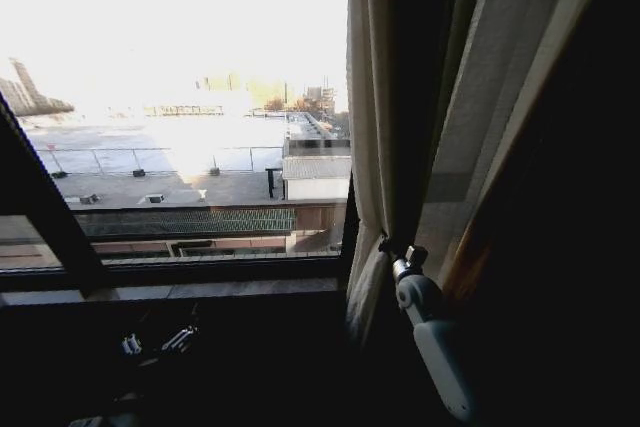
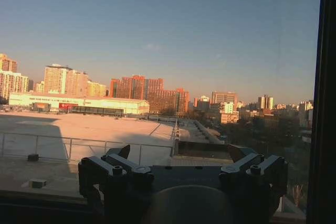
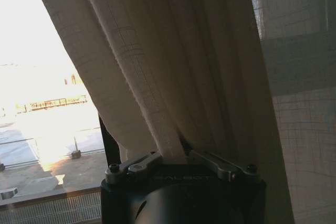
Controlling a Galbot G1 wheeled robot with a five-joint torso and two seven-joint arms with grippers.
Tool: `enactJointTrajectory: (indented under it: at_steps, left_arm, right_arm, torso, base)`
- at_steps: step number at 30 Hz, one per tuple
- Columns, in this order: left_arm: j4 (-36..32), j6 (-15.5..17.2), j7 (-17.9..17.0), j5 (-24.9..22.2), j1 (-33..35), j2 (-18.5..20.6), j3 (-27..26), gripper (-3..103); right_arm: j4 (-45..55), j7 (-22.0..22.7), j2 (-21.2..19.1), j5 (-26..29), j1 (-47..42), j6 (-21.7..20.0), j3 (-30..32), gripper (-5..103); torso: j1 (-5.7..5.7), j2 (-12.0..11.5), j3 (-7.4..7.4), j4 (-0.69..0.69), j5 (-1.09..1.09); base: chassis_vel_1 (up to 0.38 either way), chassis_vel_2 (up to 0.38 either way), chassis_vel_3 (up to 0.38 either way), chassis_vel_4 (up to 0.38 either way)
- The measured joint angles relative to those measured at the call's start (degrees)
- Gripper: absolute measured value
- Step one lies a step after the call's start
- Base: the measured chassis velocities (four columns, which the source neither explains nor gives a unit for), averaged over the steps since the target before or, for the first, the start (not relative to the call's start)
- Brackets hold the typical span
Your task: Open the curtains by pulling them apart, changing their state from closed to fully open.
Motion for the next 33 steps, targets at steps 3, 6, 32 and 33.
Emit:
enactJointTrajectory:
  at_steps: [3, 6, 32, 33]
  left_arm:
    - [0.0, 0.0, 0.0, 0.1, 0.0, 0.0, 0.1, 100]
    - [0.0, 0.0, 0.0, 0.1, 0.0, 0.0, 0.1, 100]
    - [0.4, -0.3, 0.0, -0.2, -0.3, 0.9, 0.1, 100]
    - [0.4, -0.3, 0.0, -0.2, -0.3, 0.9, 0.2, 100]
  right_arm:
    - [0.3, -0.1, -0.1, 0.0, -0.4, 0.1, 0.3, 0]
    - [0.5, -0.1, -0.2, 0.0, -0.6, 0.1, 0.3, 0]
    - [-3.3, 3.6, -0.3, -1.2, 0.3, 1.5, 6.0, 0]
    - [-3.7, 4.4, -0.4, -0.9, 0.5, 1.5, 6.4, 0]
  torso:
    - [0.01, 0.0, 0.01, 0.0, 0.0]
    - [0.01, 0.0, 0.01, 0.0, 0.01]
    - [0.01, 0.0, 0.01, 0.0, 0.01]
    - [0.01, 0.0, 0.01, -0.01, 0.03]
  base:
    - [-0.342, -0.369, 0.355, 0.372]
    - [-0.347, -0.321, 0.357, 0.328]
    - [-0.122, -0.122, 0.125, 0.12]
    - [0.0, 0.0, 0.0, 0.0]
